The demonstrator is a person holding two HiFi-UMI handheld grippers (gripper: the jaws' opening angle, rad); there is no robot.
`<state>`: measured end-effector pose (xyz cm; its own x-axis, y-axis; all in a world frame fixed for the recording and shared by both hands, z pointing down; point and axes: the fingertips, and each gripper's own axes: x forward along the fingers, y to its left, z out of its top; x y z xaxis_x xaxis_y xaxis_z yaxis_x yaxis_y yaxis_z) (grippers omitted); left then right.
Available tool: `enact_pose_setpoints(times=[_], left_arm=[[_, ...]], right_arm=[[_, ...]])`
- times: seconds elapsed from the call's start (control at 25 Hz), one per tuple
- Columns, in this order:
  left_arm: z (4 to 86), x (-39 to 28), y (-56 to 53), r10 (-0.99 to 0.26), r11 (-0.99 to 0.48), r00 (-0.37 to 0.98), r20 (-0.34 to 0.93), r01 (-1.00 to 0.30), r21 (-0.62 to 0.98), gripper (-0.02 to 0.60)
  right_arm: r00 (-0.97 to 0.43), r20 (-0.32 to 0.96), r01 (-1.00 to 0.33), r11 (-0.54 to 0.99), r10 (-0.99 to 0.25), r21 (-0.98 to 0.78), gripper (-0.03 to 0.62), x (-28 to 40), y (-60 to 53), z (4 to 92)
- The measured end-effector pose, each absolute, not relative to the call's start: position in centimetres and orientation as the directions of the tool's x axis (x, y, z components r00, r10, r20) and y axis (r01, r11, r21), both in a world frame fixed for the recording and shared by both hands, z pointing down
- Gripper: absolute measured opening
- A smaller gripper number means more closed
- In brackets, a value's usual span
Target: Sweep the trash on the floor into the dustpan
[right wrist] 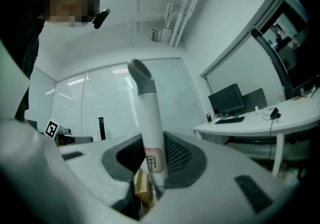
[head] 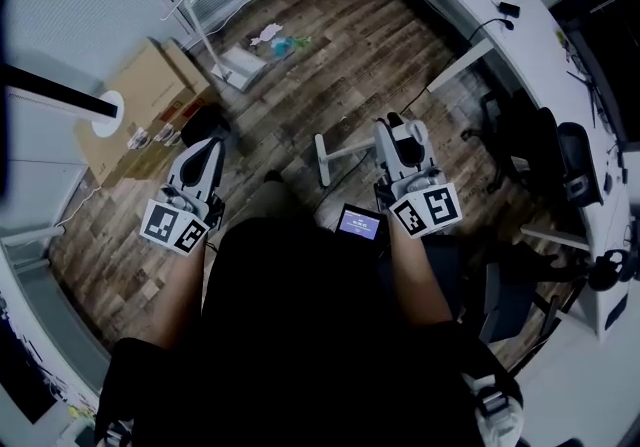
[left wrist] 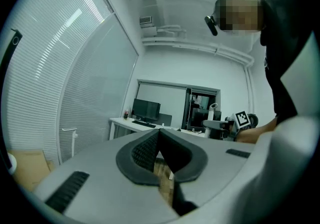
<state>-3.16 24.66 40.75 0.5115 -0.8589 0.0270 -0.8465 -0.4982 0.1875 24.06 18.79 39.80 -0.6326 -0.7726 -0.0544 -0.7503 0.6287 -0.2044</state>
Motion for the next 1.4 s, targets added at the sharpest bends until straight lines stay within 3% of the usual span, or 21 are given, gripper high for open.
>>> enact_pose_setpoints(times=[0.28,0.84,1.4], left_arm=[[42.0,-5.1,20.6,-0.862,-0.494,0.508,0.009,-0.843,0.213,-0.005],[41.9,-11.2,2.6,-0.86,-0.5,0.509,-0.032,-0.83,0.245,-0.005],[43.5,-16.5,-8.8,-0.86,-0.498,0.51,-0.026,-0.828,0.257,-0.005]], right_arm=[[-0.637,-0.034,-0.748,0.628,-0.77,-0.213,0.086,22.3,14.4,40.5],[-0.575,0.064,-0.801,0.546,-0.816,-0.245,0.092,21.0,-0.6,40.1],[-0.538,0.023,-0.828,0.523,-0.843,-0.203,0.092,17.3,-14.5,37.7]])
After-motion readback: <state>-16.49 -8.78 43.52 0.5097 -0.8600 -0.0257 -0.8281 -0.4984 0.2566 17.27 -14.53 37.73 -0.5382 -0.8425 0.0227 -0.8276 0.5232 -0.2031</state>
